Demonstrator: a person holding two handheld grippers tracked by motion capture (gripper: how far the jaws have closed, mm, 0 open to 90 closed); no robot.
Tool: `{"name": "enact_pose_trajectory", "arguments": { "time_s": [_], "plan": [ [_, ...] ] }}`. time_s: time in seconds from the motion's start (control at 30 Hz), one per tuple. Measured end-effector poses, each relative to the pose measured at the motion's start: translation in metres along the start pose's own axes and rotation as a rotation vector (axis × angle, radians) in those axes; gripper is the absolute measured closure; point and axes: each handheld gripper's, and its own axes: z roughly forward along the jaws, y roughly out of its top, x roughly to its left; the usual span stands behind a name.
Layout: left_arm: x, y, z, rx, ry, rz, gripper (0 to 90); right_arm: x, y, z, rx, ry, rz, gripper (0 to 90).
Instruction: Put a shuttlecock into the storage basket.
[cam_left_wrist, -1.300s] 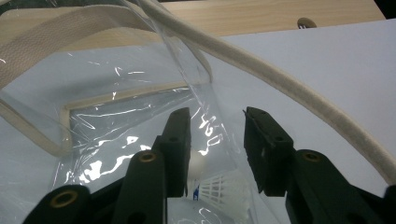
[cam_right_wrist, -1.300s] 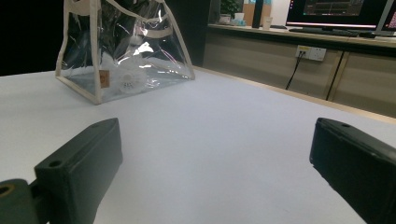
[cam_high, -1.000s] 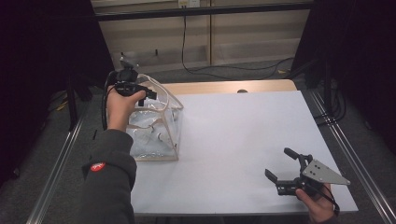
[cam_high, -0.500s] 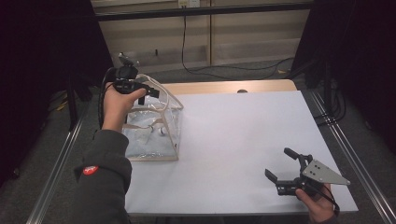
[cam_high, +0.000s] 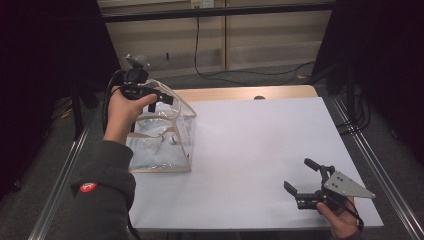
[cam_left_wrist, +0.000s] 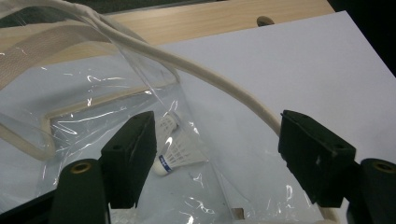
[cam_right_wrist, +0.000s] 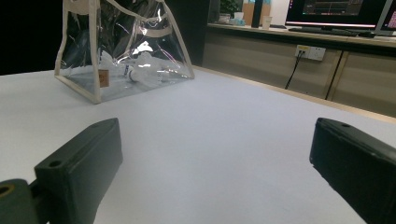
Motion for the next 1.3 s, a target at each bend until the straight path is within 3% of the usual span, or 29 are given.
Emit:
{"name": "enact_pose_trajectory", "arguments": {
  "time_s": [0.87, 1.3],
  "plan": [
    [-0.013, -0.007, -0.013, -0.008, -0.090, 0.026, 15.2, 0.001, 0.000, -0.001, 0.000, -0.001, 0.002, 2.3],
    [-0.020, -0.012, -0.017, -0.007, -0.145, 0.070, 9.3, 0.001, 0.000, -0.001, 0.001, -0.006, -0.006, 2.3]
  ]
}}
